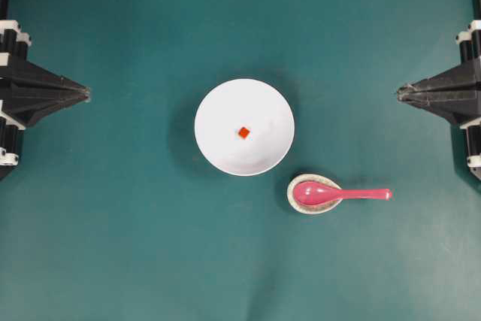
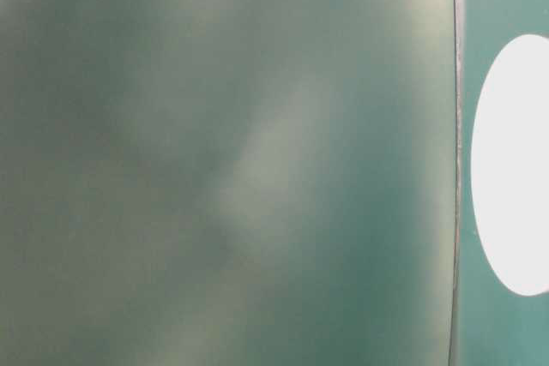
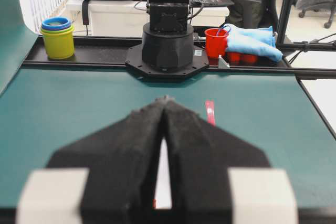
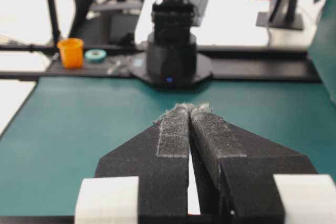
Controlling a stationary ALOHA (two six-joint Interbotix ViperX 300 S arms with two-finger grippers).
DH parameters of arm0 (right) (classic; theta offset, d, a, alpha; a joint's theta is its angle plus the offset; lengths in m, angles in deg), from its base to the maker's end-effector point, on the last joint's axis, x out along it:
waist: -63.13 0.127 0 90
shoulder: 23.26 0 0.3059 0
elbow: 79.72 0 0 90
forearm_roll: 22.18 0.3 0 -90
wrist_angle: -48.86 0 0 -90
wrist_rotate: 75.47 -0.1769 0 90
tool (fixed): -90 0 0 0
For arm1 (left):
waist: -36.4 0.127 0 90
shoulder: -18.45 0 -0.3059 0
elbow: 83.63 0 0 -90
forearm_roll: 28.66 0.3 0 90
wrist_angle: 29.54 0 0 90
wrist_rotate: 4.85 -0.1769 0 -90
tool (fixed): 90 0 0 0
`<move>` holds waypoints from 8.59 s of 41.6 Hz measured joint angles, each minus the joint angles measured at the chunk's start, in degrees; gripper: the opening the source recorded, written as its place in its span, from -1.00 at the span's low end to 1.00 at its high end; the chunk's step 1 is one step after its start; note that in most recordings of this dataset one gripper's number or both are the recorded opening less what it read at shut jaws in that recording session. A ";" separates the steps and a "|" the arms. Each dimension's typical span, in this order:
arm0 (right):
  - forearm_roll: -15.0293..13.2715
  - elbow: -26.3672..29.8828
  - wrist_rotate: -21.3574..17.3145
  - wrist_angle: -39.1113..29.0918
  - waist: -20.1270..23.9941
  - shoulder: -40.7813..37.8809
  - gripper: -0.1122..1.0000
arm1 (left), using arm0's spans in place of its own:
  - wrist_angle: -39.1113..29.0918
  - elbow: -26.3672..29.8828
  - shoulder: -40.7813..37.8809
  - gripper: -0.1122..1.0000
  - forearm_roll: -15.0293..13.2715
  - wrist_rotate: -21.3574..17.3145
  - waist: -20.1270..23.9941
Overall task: Grip the spoon and scoop the red block from the bowl with right arm.
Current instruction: 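Move the right gripper left toward the pink spoon's handle, then lower the open right gripper around the pink spoon handle, then close the right gripper on the spoon handle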
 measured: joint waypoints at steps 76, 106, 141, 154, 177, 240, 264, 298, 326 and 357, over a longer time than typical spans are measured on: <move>21.01 -10.55 -2.02 22.76 13.01 -24.26 0.36 | -26.10 2.20 5.63 -0.74 0.44 -0.26 -0.18; 37.88 -8.96 -1.85 40.96 33.75 -54.05 0.36 | -26.02 2.11 5.63 -0.74 0.44 -0.35 -0.18; 38.06 -9.32 -0.44 35.07 34.10 -55.63 0.32 | -25.66 2.20 5.63 -0.74 0.44 -0.26 -0.26; 38.06 -8.44 -0.62 34.45 34.10 -56.69 0.32 | -25.66 2.20 5.63 -0.74 0.44 -0.26 -0.18; 38.32 -8.53 -0.70 34.54 34.19 -56.69 0.04 | -25.75 2.11 5.63 -0.74 0.44 -0.35 -0.26; 38.23 -8.88 -0.35 35.95 34.10 -56.69 -0.39 | -25.93 2.11 5.63 -0.74 0.44 -0.26 -0.26; 38.23 -8.88 0.00 33.57 34.19 -56.69 0.08 | -25.93 2.20 5.63 -0.74 0.44 -0.26 -0.18; 38.23 -8.61 5.45 33.22 34.19 -55.72 0.21 | -25.93 2.20 5.63 -0.74 0.44 0.18 -0.26; 39.81 -8.70 3.52 31.55 34.19 -52.73 0.05 | -25.93 2.20 5.63 -0.74 0.44 0.26 -0.26; 39.90 -8.53 3.43 29.53 34.10 -52.73 0.03 | -25.93 2.20 5.63 -0.74 0.44 0.26 -0.18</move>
